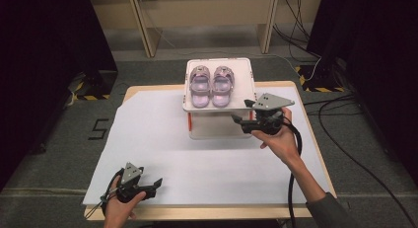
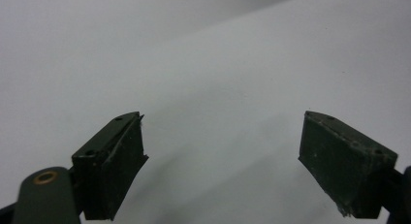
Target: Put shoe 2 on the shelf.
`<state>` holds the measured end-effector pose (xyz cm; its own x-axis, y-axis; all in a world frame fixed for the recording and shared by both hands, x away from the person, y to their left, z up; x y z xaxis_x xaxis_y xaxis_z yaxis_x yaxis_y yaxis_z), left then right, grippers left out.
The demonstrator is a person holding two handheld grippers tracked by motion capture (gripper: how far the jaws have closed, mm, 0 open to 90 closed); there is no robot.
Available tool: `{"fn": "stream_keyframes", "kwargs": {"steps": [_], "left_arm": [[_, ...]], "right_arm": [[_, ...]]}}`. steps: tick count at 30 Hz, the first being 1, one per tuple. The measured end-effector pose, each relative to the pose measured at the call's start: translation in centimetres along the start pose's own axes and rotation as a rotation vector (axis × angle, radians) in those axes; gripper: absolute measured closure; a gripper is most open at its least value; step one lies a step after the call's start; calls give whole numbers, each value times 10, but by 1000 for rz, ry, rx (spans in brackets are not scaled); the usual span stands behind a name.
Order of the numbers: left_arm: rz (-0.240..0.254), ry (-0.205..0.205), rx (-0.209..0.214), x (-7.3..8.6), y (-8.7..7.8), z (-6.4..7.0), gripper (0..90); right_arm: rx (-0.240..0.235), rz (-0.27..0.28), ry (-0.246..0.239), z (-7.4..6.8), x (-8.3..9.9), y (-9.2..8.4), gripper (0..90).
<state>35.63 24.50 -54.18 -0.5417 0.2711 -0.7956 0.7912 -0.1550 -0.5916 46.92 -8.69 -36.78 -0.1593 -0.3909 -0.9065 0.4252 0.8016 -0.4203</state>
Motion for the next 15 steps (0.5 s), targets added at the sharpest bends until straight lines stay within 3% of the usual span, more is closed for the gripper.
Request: {"fn": "stream_keyframes", "kwargs": {"steps": [8, 15], "left_arm": [[1, 0, 0, 0, 0, 1, 157], [2, 0, 0, 0, 0, 1, 156]], "right_arm": [[-33, 3, -3, -24, 21, -2, 337], [-60, -4, 18, -35, 38, 2, 336]]}}
Point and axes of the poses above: each handheld gripper's, and its own axes: y roughly forward along the jaws, x roughly out of its underside, z roughly to its right, the point moved 8 cm from there along y, roughly forward along the jaws, and after that the axes turned 15 degrees about -x, right-handed, at the moved point
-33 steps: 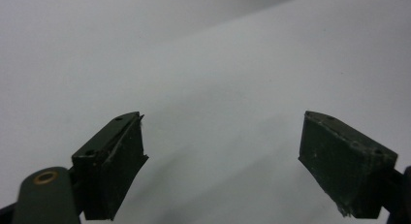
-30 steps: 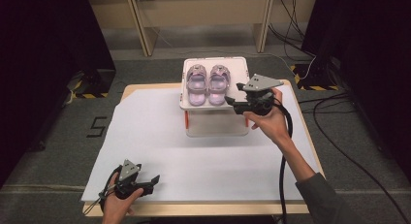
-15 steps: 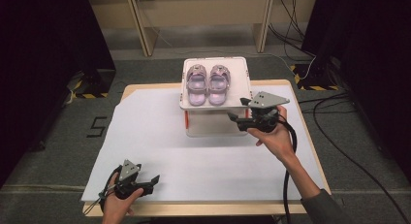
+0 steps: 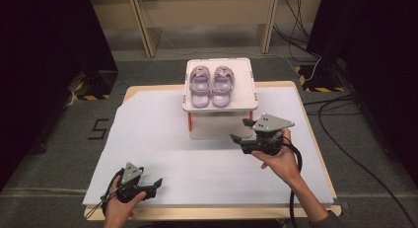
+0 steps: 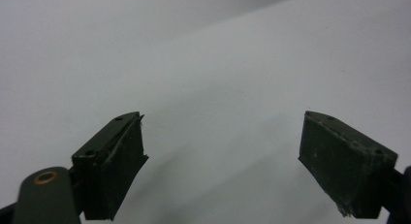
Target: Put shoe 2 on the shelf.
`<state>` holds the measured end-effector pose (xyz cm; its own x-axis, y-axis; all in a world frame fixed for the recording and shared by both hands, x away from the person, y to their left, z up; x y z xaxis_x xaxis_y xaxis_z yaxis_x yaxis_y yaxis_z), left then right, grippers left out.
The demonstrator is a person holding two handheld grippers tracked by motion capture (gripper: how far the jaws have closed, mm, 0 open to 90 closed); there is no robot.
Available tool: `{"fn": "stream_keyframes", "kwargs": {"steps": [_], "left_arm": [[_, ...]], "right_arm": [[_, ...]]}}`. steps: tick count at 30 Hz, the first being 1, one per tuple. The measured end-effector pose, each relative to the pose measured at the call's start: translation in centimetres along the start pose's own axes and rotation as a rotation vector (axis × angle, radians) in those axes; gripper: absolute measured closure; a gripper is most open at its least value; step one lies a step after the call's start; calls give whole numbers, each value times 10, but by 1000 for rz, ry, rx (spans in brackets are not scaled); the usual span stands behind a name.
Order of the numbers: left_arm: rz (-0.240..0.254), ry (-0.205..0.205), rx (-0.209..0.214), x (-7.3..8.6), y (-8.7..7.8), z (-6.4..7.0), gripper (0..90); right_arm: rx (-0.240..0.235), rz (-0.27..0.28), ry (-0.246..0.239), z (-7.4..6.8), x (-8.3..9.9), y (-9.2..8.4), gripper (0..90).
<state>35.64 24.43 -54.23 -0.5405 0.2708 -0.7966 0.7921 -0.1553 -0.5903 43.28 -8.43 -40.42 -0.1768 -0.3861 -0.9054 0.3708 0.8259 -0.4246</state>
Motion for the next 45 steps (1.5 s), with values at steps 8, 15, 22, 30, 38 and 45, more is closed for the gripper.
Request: {"fn": "stream_keyframes", "kwargs": {"steps": [8, 15, 22, 30, 38, 45], "left_arm": [[0, 0, 2, 0, -1, 0, 157], [2, 4, 4, -1, -1, 1, 157], [2, 5, 5, -1, -1, 1, 157], [2, 7, 7, -1, -1, 1, 156], [4, 9, 9, -1, -1, 2, 156], [5, 7, 10, -1, -1, 2, 156]], "right_arm": [[-19, -4, 28, -7, 19, 7, 336], [-23, -22, 41, -11, 35, 10, 335], [-35, -39, 70, -14, 53, 13, 331], [-45, -58, 107, -18, 69, 17, 290], [-48, -61, 127, -20, 84, 14, 265], [-47, -87, 139, -23, 100, 10, 254]]}}
Point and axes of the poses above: each handheld gripper's, and its own axes: y roughly forward along the jaws, x roughly out of its underside, z roughly to its right, the point moved 8 cm from there along y, roughly forward along the jaws, and after that the axes turned 15 degrees about -x, right-handed, at the moved point
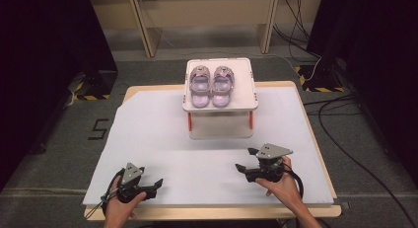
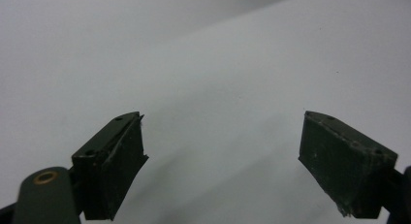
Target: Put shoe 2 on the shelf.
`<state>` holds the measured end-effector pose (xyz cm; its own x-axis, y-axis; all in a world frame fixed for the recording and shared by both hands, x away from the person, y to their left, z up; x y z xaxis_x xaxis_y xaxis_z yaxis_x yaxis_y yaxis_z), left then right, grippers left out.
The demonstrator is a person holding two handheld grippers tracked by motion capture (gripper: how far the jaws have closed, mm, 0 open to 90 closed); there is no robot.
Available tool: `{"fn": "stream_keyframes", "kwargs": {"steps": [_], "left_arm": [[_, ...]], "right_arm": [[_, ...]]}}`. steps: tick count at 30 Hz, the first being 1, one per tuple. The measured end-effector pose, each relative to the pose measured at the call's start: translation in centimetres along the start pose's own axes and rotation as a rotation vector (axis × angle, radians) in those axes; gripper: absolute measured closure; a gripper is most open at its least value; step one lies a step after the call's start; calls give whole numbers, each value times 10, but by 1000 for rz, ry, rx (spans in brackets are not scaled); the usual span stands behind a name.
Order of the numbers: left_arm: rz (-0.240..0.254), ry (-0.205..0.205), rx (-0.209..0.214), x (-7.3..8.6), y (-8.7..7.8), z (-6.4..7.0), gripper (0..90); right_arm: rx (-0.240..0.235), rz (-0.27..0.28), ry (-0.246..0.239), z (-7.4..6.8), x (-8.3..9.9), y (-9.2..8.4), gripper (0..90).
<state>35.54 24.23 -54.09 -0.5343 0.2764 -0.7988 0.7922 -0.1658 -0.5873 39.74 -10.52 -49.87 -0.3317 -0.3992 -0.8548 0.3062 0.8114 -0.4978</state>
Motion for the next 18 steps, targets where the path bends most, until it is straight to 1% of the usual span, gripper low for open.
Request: {"fn": "stream_keyframes", "kwargs": {"steps": [2, 4, 11, 12, 18], "left_arm": [[0, 1, 1, 0, 0, 0, 157], [-1, 0, 1, 0, 0, 0, 156], [-2, 1, 0, 0, 0, 0, 156], [-2, 1, 0, 0, 0, 0, 156], [-2, 1, -1, 0, 0, 0, 157]], "right_arm": [[-3, -6, 8, -1, 5, 0, 252], [3, -21, 6, 0, 9, -1, 247], [-2, -35, 24, -2, 20, -4, 238], [-3, -34, 24, -3, 21, -3, 238], [-17, -67, 29, -9, 31, -1, 231]]}}
Point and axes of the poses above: each handheld gripper's, and its own axes: y roughly forward along the jaws, x roughly out of its underside, z roughly to its right, the point moved 8 cm from there along y, roughly forward along the jaws, and after that the axes turned 15 degrees about -x, right-handed, at the moved point
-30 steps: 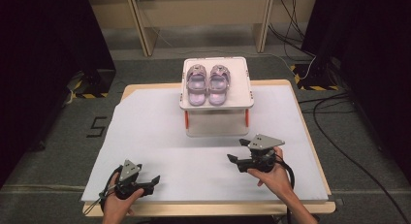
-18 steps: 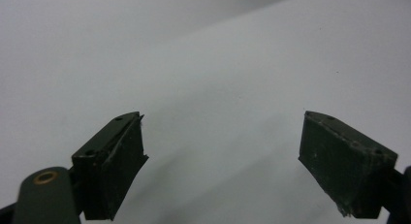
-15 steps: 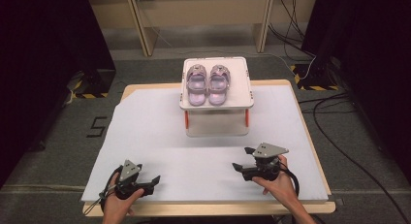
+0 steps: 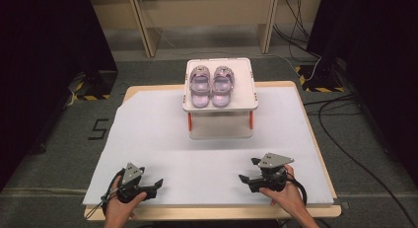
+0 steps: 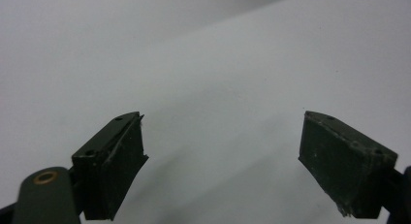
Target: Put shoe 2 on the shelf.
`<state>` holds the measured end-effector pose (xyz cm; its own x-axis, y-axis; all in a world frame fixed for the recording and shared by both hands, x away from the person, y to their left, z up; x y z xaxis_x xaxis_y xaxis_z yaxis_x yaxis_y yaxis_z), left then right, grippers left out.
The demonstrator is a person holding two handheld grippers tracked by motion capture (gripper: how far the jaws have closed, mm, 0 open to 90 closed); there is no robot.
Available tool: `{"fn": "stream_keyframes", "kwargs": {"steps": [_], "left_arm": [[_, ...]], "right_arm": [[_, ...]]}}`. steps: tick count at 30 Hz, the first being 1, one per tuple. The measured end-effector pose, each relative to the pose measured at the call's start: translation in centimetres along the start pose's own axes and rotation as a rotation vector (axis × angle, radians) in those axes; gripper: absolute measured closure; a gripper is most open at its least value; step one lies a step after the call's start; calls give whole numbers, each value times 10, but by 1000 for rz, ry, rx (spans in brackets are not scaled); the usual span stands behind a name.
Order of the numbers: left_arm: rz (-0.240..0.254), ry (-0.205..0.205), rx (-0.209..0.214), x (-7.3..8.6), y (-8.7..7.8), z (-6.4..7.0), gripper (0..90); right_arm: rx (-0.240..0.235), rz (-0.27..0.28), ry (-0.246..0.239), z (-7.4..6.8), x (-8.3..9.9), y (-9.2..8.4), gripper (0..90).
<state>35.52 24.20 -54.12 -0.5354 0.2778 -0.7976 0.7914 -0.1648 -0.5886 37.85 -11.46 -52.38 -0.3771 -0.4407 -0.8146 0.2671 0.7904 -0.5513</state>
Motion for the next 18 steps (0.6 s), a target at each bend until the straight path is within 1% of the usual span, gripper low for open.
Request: {"fn": "stream_keyframes", "kwargs": {"steps": [2, 9, 12, 18], "left_arm": [[0, 0, 0, 0, 0, 0, 156], [2, -1, 1, 0, 0, 0, 156], [1, -2, 1, 0, 0, 0, 156], [3, -2, 1, 0, 0, 1, 156]], "right_arm": [[-5, -7, 4, -2, 2, 0, 231], [-1, -14, 12, -3, 6, -3, 229], [-4, -14, 8, -3, 6, -3, 227], [5, -22, 12, -3, 8, -3, 220]]}}
Point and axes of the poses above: each handheld gripper's, and its own axes: y roughly forward along the jaws, x roughly out of its underside, z roughly to its right, the point moved 8 cm from there along y, roughly forward along the jaws, and after that the axes turned 15 degrees about -x, right-handed, at the moved point
